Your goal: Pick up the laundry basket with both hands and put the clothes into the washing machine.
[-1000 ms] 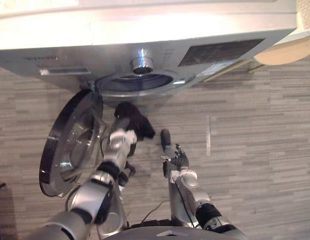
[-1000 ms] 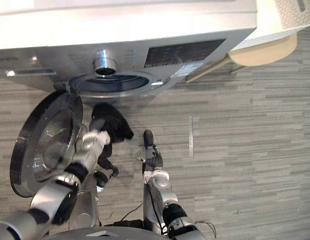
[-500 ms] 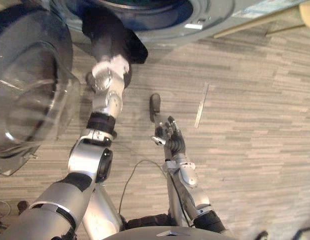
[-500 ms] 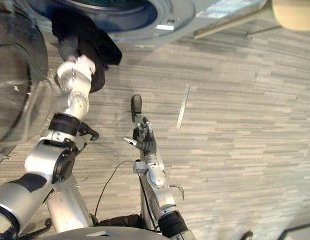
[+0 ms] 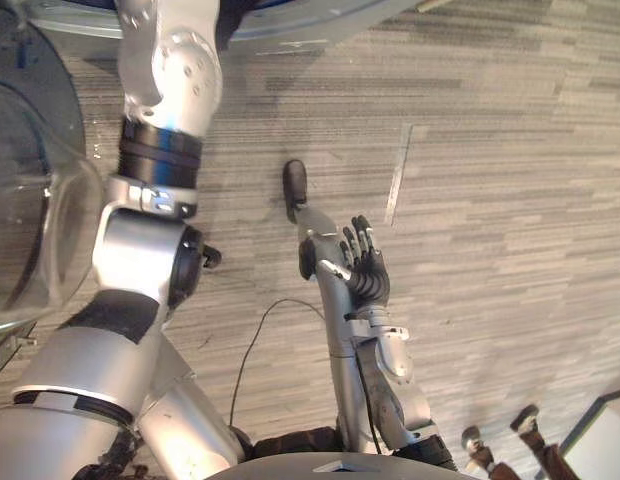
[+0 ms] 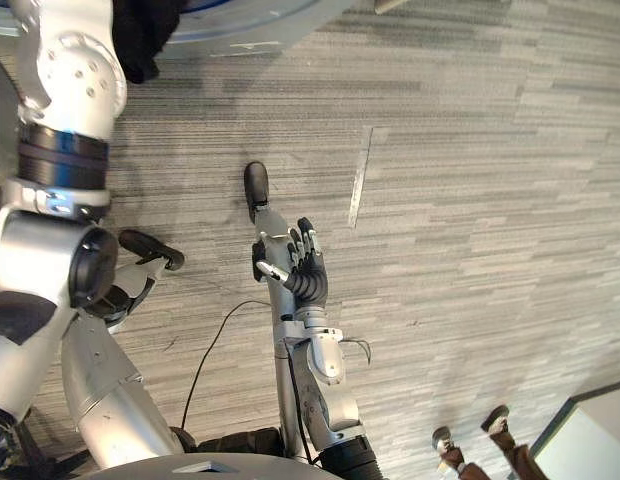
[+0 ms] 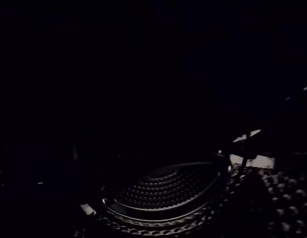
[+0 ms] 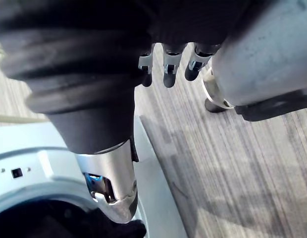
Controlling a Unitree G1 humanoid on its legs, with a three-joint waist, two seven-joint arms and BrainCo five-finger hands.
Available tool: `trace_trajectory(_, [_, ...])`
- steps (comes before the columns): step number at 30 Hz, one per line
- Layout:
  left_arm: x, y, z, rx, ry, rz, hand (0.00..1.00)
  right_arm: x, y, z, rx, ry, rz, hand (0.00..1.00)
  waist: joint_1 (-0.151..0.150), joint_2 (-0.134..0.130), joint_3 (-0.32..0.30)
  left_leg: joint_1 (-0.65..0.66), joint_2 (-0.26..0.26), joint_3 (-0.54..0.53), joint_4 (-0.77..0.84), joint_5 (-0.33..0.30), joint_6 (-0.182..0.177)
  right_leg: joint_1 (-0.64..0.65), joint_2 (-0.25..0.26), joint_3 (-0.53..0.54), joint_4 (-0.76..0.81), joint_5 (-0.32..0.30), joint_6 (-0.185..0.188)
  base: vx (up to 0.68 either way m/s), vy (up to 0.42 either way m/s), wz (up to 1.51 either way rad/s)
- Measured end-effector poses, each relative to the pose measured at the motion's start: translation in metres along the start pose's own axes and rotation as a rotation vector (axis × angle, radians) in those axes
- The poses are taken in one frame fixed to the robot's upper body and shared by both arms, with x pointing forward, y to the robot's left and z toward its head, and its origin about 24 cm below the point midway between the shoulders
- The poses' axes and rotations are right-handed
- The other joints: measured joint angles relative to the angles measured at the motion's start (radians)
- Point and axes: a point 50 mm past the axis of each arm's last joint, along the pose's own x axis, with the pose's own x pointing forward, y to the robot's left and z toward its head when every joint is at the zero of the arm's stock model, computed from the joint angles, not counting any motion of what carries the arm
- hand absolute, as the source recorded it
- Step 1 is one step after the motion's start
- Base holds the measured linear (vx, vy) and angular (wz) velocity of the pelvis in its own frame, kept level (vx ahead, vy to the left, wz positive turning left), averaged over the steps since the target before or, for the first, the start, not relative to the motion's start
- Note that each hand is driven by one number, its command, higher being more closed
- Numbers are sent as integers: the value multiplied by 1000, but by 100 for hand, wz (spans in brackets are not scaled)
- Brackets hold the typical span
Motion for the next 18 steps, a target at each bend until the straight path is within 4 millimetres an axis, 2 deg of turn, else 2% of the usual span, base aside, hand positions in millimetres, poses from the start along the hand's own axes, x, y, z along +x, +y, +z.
trace_trajectory(3, [8, -10, 6, 102, -3, -40, 100, 1, -6, 3, 20, -14, -25, 0, -6, 1, 0, 3, 9, 14, -4, 0, 0, -8, 5, -6, 0, 1, -1, 46, 32, -10])
trace_trajectory(6, [9, -21, 8, 298, -38, -99, 100, 1, -13, 5, 30, -19, -51, 0, -6, 1, 1, 9, 6, 31, -19, 2, -2, -11, 5, -4, -16, 4, -6, 44, 46, -2])
trace_trajectory(10, [6, -28, 1, 839, -160, -176, 100, -2, -16, 8, 59, -34, -37, 0, -2, 2, 1, 5, 0, 45, -36, 6, -4, -20, 4, -4, -29, 7, -8, 33, 35, -1])
trace_trajectory(12, [3, -32, -6, 1275, -291, -267, 100, -6, -20, 11, 75, -52, -16, 0, -1, 2, 1, 0, -1, 58, -46, 7, -6, -34, 6, 1, -37, 7, -8, 55, 50, -7])
trace_trajectory(13, [3, -32, -7, 1372, -325, -294, 100, -7, -21, 11, 86, -56, -9, 0, -2, 2, 1, -2, -1, 60, -50, 8, -8, -36, 7, 1, -43, 8, -9, 60, 48, -12])
trace_trajectory(14, [2, -36, -10, 1549, -391, -366, 100, -8, -23, 11, 101, -59, -3, 0, -5, 2, 1, -14, 1, 60, -61, 12, -14, -42, 13, -2, -62, 15, -11, 67, 50, -11])
trace_trajectory(17, [4, -41, -10, 1743, -457, -462, 100, -19, -36, 10, 122, -54, -48, 0, -4, 2, 2, -32, 3, 60, -78, 21, -22, -54, 18, -8, -81, 19, -13, 74, 52, -8])
trace_trajectory(18, [6, -40, -8, 1791, -471, -480, 0, -25, -43, 9, 126, -39, -73, 0, -5, 2, 2, -34, 2, 60, -84, 24, -25, -56, 18, -15, -84, 21, -15, 78, 51, -3])
